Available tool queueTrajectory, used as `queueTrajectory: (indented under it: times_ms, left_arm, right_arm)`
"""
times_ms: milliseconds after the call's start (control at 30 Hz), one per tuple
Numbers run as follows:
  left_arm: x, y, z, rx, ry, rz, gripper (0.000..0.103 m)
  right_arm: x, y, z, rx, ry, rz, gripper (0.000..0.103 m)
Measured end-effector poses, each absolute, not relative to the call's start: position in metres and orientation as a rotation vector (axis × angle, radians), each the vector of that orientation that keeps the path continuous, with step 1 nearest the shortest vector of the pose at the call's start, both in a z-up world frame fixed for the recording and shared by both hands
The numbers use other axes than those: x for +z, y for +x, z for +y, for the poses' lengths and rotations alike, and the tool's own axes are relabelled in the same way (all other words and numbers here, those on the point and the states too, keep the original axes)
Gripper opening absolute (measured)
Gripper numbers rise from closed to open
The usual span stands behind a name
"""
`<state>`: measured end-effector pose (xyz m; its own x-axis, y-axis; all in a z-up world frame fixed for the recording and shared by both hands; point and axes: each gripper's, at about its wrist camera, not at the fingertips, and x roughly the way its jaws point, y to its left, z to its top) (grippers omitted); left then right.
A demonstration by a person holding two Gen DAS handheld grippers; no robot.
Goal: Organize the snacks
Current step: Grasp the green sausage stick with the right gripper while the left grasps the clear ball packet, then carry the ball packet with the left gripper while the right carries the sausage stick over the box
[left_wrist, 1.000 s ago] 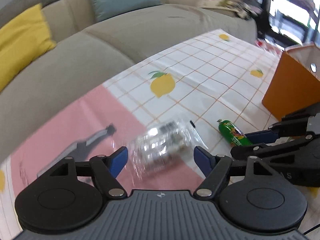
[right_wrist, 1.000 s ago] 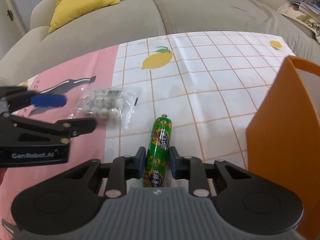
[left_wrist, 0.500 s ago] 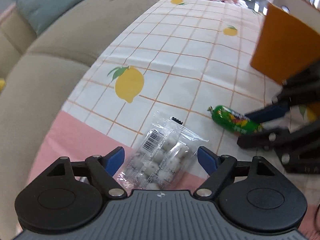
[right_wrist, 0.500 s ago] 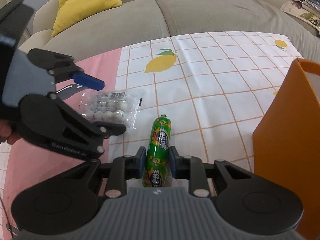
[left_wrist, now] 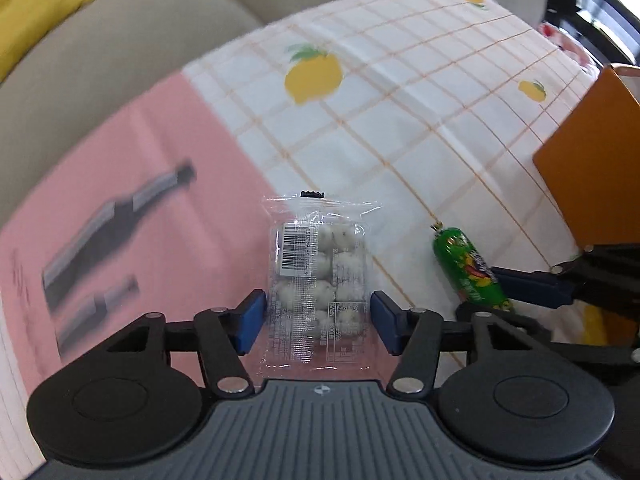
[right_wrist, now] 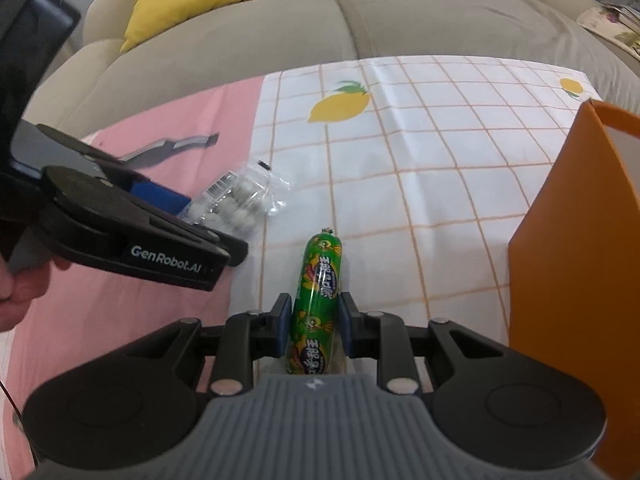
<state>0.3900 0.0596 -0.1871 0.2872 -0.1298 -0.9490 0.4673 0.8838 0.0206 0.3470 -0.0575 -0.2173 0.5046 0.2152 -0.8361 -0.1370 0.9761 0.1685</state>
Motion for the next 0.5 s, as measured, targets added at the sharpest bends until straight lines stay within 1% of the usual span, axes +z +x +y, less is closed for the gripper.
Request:
queueTrajectory:
  times_ms: [200,500]
  left_arm:
    - [-0.185,0.338,0.065,-0.292,0.23,1.242,0.063]
    - [-0.181,0.255,0.068,-0.22,0.096,1.285,0.062]
  right_arm:
    - [-0.217,0.314,-0.053,0.255,0.042,1.045,0.022]
    - [-0.217,0.241,-0.051,0.338,-0.066,1.071,0.022]
